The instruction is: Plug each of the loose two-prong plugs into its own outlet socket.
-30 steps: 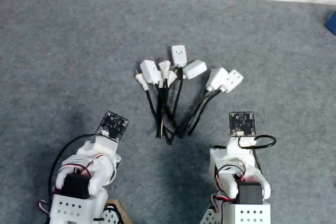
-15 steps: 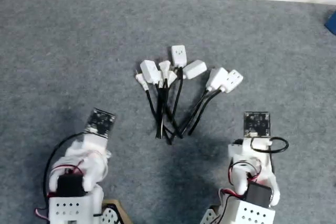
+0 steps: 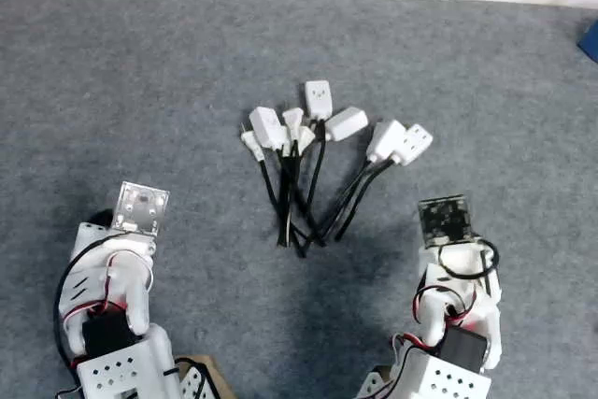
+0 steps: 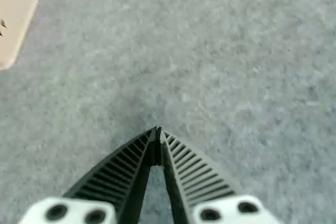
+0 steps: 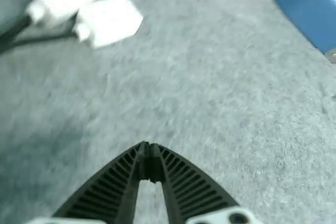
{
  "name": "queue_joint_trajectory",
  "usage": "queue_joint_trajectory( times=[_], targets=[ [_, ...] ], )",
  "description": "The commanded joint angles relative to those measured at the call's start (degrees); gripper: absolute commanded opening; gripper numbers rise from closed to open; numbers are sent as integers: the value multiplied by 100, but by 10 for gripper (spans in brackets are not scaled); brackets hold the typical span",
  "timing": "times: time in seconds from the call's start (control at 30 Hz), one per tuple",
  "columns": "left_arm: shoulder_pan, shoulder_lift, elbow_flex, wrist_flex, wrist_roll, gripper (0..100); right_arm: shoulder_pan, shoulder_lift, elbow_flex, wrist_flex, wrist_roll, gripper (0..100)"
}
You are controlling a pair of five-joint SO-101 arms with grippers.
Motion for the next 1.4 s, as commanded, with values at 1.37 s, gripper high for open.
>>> queue_joint_trajectory(
  times=[1.37],
  targets=[
    [2167,12347,-11916,3692,2752,11,-2114,10484,-8831,1279,-3385,6]
  ],
)
